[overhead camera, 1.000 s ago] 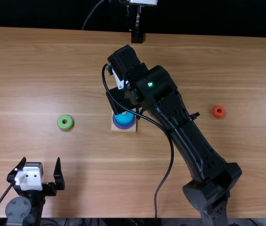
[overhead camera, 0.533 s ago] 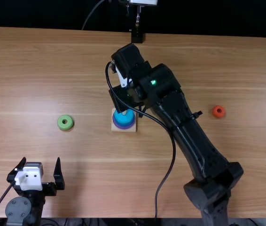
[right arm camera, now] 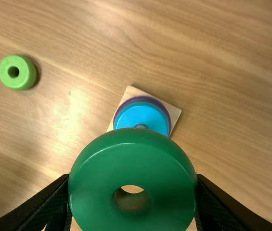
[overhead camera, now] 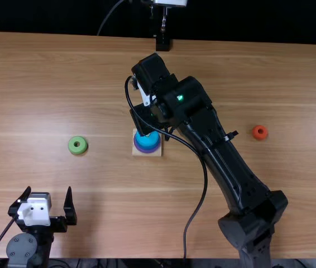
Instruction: Build the Hanoi tower: stack the rings onto the peg from bottom to top in this color order: purple, dark blue, light blue, dark green, light green, yellow, orange.
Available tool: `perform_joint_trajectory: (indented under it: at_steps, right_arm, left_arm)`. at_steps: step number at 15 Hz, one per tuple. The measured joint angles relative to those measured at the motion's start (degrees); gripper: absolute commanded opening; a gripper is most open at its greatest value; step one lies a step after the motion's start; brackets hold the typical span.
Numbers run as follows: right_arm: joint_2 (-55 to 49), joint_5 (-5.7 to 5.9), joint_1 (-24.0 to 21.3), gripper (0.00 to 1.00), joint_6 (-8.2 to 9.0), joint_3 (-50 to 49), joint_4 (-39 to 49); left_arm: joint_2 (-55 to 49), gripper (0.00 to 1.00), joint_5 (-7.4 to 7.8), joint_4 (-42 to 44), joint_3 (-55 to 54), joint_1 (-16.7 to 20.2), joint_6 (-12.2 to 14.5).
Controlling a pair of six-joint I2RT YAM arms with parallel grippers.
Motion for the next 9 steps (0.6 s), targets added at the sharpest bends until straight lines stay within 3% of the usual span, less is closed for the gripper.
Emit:
perform_joint_trajectory:
  at_steps: [9]
  right_arm:
    - [1.1,0.0,0.0,0.0,0.02,-0.5,0.3]
  left_arm:
    - [0.0,1.0,0.0,0.0,0.0,0.0,0.0]
